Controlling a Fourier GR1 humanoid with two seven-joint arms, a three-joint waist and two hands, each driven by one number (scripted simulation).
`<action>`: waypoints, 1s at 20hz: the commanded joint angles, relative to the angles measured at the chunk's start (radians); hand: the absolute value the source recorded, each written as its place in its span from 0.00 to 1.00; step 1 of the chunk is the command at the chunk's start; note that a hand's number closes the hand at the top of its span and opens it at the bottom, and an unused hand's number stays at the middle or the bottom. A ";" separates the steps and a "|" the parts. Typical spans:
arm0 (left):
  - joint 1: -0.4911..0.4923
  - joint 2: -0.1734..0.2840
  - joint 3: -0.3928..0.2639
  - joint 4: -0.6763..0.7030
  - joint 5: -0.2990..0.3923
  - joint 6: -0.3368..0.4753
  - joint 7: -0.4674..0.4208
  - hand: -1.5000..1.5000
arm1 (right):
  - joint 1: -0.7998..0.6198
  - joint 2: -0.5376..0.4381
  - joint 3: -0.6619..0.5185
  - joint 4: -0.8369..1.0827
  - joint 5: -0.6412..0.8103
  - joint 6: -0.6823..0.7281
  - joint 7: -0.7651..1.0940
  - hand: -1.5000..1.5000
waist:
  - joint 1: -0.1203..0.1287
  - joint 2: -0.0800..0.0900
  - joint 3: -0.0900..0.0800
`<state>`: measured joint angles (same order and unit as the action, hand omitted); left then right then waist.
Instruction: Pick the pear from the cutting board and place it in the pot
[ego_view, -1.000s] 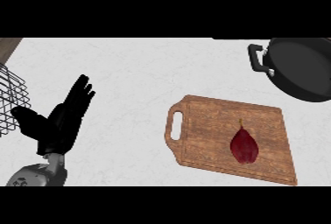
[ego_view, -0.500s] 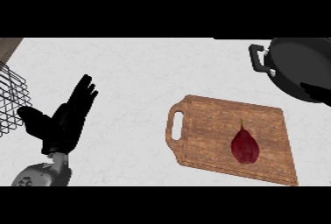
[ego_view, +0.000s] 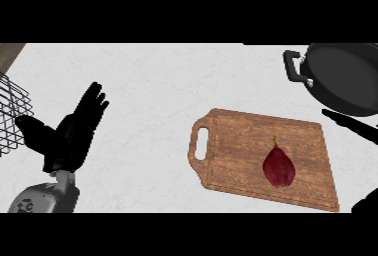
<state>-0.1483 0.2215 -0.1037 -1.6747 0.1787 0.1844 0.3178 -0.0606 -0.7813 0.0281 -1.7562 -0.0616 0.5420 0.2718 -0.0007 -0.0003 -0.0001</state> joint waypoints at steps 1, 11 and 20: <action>0.054 -0.008 0.000 -0.049 -0.027 -0.008 0.000 0.50 | 0.084 0.072 -0.032 -0.125 0.029 -0.025 0.056 0.00 | -0.004 -0.002 0.000; -0.015 -0.049 0.044 -0.007 -0.042 -0.050 0.036 0.50 | -0.082 0.229 -0.049 -0.030 0.082 0.055 0.178 0.00 | 0.002 0.000 0.000; -0.002 -0.061 0.054 -0.055 -0.066 -0.058 0.047 0.50 | -0.140 0.329 0.044 0.059 0.264 0.038 0.245 0.00 | 0.006 0.001 0.000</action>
<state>-0.1324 0.1451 -0.0775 -1.7135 0.1041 0.1506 0.3509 -0.1409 -0.4980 0.0420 -1.7774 0.1417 0.5786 0.5011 0.0026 -0.0002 -0.0001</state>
